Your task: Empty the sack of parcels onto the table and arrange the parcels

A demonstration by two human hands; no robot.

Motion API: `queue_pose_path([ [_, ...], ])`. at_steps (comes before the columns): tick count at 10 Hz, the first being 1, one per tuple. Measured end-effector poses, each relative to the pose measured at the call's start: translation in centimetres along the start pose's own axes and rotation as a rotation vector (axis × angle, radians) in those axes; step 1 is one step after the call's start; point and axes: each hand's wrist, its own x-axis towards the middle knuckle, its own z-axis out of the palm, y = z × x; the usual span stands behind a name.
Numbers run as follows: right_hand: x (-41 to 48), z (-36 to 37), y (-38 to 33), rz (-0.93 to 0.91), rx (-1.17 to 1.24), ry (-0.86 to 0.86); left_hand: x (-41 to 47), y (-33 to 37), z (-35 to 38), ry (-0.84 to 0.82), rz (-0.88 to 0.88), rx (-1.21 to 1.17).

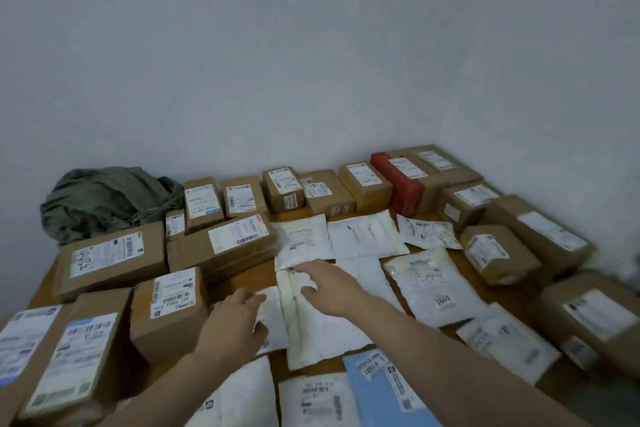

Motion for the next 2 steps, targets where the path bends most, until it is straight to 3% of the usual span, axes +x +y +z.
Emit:
queue_pose_path([
  [2, -8.3, -2.0, 0.1, -0.058, 0.091, 0.053, -6.0, 0.5, -0.2, -0.078, 0.042, -0.103],
])
